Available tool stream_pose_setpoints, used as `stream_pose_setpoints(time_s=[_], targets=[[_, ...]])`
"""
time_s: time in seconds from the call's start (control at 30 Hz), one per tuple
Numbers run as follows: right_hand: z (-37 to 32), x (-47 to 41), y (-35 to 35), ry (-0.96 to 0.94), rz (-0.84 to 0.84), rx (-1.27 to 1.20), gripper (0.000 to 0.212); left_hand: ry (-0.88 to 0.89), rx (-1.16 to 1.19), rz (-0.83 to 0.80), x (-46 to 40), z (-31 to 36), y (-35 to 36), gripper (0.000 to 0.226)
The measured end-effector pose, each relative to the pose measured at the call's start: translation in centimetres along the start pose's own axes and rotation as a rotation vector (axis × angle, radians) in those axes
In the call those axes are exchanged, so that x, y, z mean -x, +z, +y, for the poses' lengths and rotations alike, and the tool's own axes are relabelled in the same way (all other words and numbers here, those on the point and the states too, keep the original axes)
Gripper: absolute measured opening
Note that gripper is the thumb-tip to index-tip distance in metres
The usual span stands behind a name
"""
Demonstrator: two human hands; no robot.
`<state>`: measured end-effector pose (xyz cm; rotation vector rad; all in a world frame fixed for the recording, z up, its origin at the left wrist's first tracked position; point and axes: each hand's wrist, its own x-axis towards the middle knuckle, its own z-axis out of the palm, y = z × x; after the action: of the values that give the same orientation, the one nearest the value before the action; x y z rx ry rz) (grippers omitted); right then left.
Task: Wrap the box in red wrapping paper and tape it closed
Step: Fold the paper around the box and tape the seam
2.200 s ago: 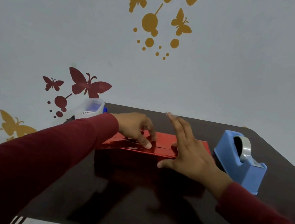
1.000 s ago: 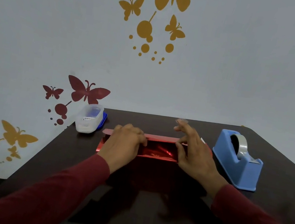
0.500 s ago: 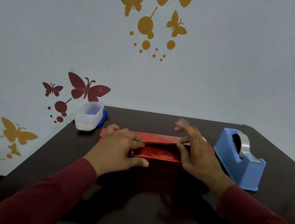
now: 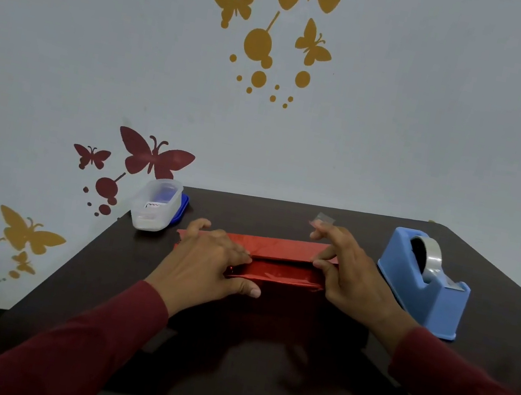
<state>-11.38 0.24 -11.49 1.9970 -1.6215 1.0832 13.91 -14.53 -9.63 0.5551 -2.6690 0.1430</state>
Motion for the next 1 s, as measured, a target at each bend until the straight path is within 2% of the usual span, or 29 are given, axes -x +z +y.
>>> stream_pose_setpoints(time_s=[0.23, 0.37, 0.5, 0.7, 0.8, 0.87, 1.0], targets=[[0.1, -0.2, -0.9, 0.045, -0.088, -0.019, 0.092, 0.014, 0.018, 0.03, 0.2, -0.4, 0.5, 0.086], [0.4, -0.4, -1.3, 0.053, -0.146, -0.016, 0.09, -0.002, -0.015, 0.017, 0.4, -0.5, 0.7, 0.091], [0.2, 0.0, -2.1, 0.04, -0.169, -0.035, 0.082, 0.018, -0.002, 0.005, 0.6, -0.5, 0.6, 0.08], [-0.6, 0.7, -3.5, 0.114, -0.21, -0.132, 0.113, 0.019, -0.034, 0.055, 0.9, 0.0, 0.6, 0.067], [-0.9, 0.7, -3.4, 0.13, -0.22, -0.13, 0.119, 0.036, -0.043, 0.116, 0.8, 0.9, 0.4, 0.056], [-1.1, 0.6, -3.4, 0.14, -0.223, -0.13, 0.119, 0.064, -0.011, 0.164, 0.3, 1.9, 0.2, 0.06], [-1.4, 0.6, -3.3, 0.153, -0.224, -0.124, 0.117, 0.09, 0.063, 0.078, -1.4, 3.5, 0.4, 0.068]])
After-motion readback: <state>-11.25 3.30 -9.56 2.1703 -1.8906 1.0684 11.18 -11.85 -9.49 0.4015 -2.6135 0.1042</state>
